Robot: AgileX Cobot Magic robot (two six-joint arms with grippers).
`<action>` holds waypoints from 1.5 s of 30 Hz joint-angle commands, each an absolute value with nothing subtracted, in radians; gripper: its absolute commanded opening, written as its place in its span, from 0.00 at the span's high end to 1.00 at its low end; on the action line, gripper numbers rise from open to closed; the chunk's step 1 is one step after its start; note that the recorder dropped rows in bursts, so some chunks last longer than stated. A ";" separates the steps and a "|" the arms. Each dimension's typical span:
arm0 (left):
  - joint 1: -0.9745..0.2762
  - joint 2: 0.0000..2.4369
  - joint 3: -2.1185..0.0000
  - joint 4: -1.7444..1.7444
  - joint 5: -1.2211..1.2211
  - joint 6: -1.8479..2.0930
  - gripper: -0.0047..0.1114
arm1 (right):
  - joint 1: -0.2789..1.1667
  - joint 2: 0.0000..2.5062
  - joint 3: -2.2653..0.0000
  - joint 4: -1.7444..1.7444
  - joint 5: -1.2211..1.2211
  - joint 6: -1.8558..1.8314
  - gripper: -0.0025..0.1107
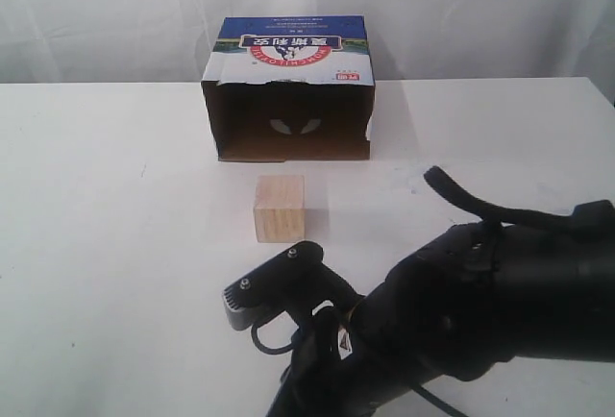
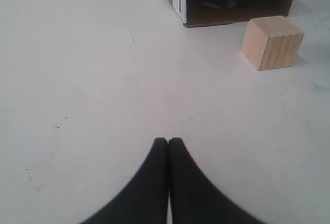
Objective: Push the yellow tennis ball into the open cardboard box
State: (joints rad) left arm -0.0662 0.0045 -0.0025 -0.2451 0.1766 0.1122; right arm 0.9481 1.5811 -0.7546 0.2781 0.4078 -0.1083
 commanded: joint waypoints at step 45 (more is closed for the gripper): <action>-0.070 0.000 0.000 -0.256 0.179 0.112 0.96 | 0.889 1.486 -0.734 0.092 0.637 0.167 0.98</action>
